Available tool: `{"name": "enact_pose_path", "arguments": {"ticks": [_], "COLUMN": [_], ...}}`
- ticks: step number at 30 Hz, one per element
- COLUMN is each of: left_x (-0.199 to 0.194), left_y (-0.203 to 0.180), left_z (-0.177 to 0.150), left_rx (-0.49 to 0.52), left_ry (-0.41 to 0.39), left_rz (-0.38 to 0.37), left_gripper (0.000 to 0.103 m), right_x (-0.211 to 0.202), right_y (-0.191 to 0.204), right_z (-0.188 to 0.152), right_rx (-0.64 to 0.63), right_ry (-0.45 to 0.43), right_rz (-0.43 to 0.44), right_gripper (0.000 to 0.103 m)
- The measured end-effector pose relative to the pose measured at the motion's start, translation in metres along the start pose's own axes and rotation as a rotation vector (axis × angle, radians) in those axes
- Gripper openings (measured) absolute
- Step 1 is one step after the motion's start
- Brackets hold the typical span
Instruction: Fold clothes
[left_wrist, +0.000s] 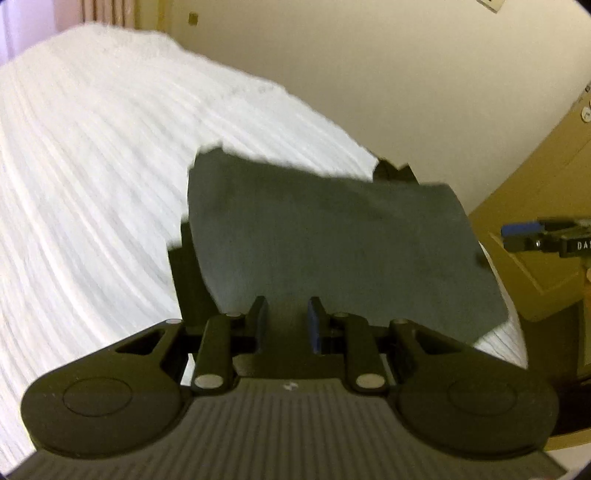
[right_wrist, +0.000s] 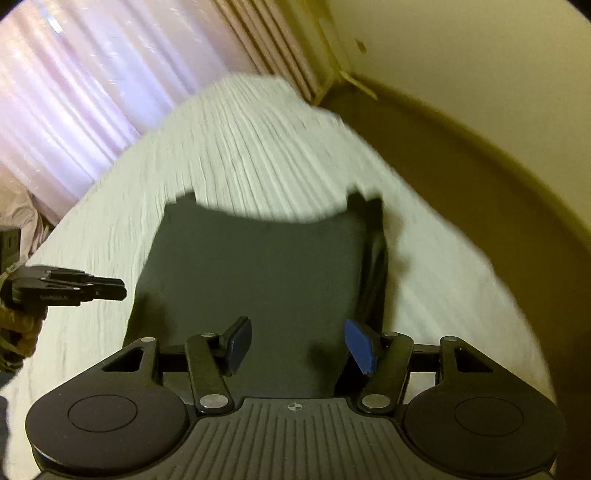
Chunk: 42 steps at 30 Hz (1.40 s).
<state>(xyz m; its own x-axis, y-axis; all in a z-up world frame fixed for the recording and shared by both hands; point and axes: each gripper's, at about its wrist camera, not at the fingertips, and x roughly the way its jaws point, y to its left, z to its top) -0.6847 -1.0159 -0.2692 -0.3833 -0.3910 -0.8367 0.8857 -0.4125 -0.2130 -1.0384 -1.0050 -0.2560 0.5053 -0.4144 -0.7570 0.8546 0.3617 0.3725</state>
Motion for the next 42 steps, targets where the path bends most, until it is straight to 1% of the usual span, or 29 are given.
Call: {"name": "enact_pose_path", "arguments": {"ticks": [2, 3, 5, 7, 10, 12, 15, 16, 19, 20, 21, 23, 24, 25, 29, 32, 35, 37, 38, 39, 40, 41, 42], "left_x": [0.013, 0.02, 0.036, 0.053, 0.073, 0.074, 0.059, 0.049, 0.021, 0.013, 0.008, 0.013, 0.017, 0.022, 0.03, 0.014, -0.008, -0.023, -0.029, -0.035, -0.042, -0.048, -0.054], "left_y": [0.002, 0.003, 0.01, 0.018, 0.03, 0.034, 0.029, 0.025, 0.016, 0.013, 0.008, 0.003, 0.0, -0.002, -0.001, -0.01, -0.021, -0.031, -0.037, -0.044, -0.052, -0.06, -0.069], "left_z": [0.015, 0.022, 0.033, 0.041, 0.044, 0.042, 0.04, 0.036, 0.008, -0.004, -0.015, -0.039, -0.051, -0.058, -0.058, -0.052, -0.058, -0.067, -0.072, -0.077, -0.084, -0.091, -0.099], "left_rx": [0.025, 0.038, 0.035, 0.015, -0.005, -0.013, -0.009, -0.004, -0.024, -0.032, -0.04, -0.055, -0.062, -0.054, -0.085, -0.057, -0.073, -0.088, -0.094, -0.1, -0.105, -0.103, -0.099], "left_ry": [-0.011, -0.017, -0.024, -0.006, 0.033, 0.036, 0.013, 0.007, 0.005, 0.011, 0.023, 0.078, 0.106, 0.114, 0.125, 0.124, 0.118, 0.118, 0.122, 0.127, 0.132, 0.132, 0.131], "left_rz": [0.023, 0.035, 0.069, 0.099, 0.112, 0.115, 0.119, 0.119, 0.109, 0.103, 0.096, 0.095, 0.095, 0.1, 0.125, 0.146, 0.161, 0.184, 0.195, 0.207, 0.216, 0.226, 0.236], "left_gripper": [0.018, 0.018, 0.018, 0.018, 0.017, 0.017, 0.017, 0.017, 0.017, 0.017, 0.017, 0.017, 0.018, 0.018, 0.019, 0.019, 0.025, 0.038, 0.042, 0.05, 0.063, 0.07, 0.08], "right_x": [0.018, 0.02, 0.024, 0.028, 0.034, 0.037, 0.043, 0.043, 0.017, 0.01, 0.009, 0.019, 0.029, 0.039, 0.058, 0.043, 0.018, 0.006, 0.004, 0.002, -0.001, -0.005, -0.009], "right_y": [0.001, 0.0, -0.002, -0.004, -0.007, -0.009, -0.013, -0.012, 0.018, 0.028, 0.034, 0.04, 0.036, 0.032, 0.026, 0.028, 0.04, 0.05, 0.054, 0.059, 0.063, 0.069, 0.074], "right_z": [0.016, 0.017, 0.018, 0.019, 0.02, 0.021, 0.022, 0.021, -0.005, -0.016, -0.026, -0.045, -0.054, -0.061, -0.067, -0.061, -0.06, -0.063, -0.067, -0.072, -0.076, -0.081, -0.087], "right_rx": [-0.031, -0.03, -0.028, -0.025, -0.022, -0.019, -0.015, -0.02, -0.123, -0.155, -0.171, -0.19, -0.181, -0.174, -0.184, -0.158, -0.148, -0.137, -0.124, -0.112, -0.1, -0.089, -0.078], "right_ry": [-0.004, -0.002, 0.002, 0.006, 0.011, 0.015, 0.021, 0.023, 0.024, 0.035, 0.057, 0.113, 0.133, 0.152, 0.194, 0.193, 0.153, 0.136, 0.135, 0.134, 0.133, 0.133, 0.132], "right_rz": [-0.009, -0.01, -0.012, -0.013, -0.016, -0.018, -0.02, -0.021, -0.023, -0.029, -0.03, -0.063, -0.077, -0.089, -0.1, -0.092, -0.086, -0.081, -0.084, -0.088, -0.092, -0.101, -0.11], "right_gripper": [0.059, 0.055, 0.054, 0.054, 0.054, 0.054, 0.054, 0.054, 0.053, 0.04, 0.029, 0.028, 0.028, 0.028, 0.028, 0.028, 0.028, 0.028, 0.029, 0.037, 0.045, 0.065, 0.075]}}
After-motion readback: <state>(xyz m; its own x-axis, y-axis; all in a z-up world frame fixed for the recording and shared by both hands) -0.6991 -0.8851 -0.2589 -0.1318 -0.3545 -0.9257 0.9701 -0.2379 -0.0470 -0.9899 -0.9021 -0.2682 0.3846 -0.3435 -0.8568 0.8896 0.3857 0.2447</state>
